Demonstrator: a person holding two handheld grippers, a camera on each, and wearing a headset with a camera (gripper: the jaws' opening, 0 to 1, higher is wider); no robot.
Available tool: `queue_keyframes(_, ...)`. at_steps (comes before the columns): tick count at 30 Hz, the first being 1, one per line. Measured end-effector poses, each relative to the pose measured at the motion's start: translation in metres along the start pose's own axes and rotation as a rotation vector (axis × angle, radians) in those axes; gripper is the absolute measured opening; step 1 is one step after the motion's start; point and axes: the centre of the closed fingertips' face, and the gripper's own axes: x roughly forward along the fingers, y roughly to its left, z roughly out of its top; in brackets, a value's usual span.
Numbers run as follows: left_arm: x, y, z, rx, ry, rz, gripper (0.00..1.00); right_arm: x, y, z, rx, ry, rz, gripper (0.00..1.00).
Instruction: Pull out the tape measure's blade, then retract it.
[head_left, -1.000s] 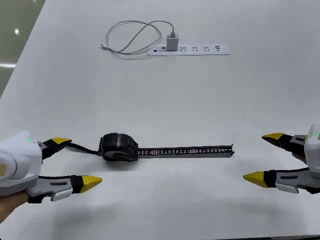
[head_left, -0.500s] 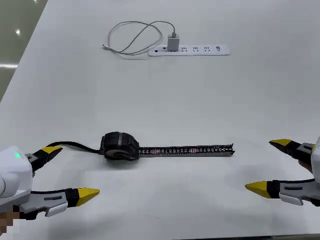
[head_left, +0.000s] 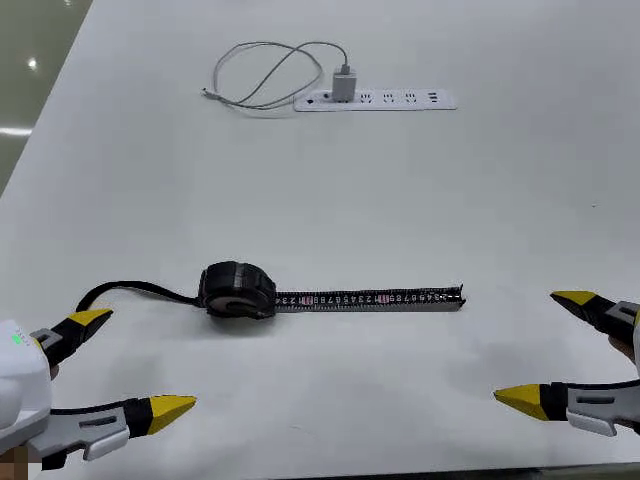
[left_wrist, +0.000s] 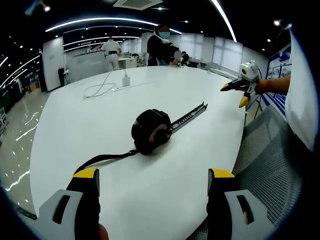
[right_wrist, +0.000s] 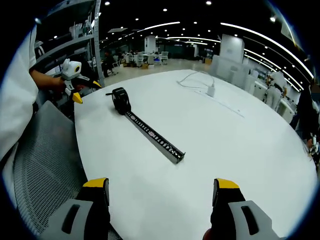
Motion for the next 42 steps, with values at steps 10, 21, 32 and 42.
queue_keyframes(10,-0.009,-0.002,-0.016,-0.041,0.012,0.025,0.89,-0.004,0.010,-0.009,0.036,-0.002,0.005,0.90)
queue_keyframes(21,-0.016,-0.006,-0.021,-0.066,0.007,0.040,0.90,-0.006,0.017,-0.016,0.056,-0.003,0.003,0.94)
queue_keyframes(32,-0.017,-0.011,-0.019,-0.085,-0.006,0.041,0.90,-0.005,0.021,-0.031,0.064,0.021,-0.001,0.98)
queue_keyframes(42,-0.017,-0.011,-0.018,-0.077,0.000,0.037,0.90,-0.005,0.019,-0.036,0.065,0.026,0.002,0.99)
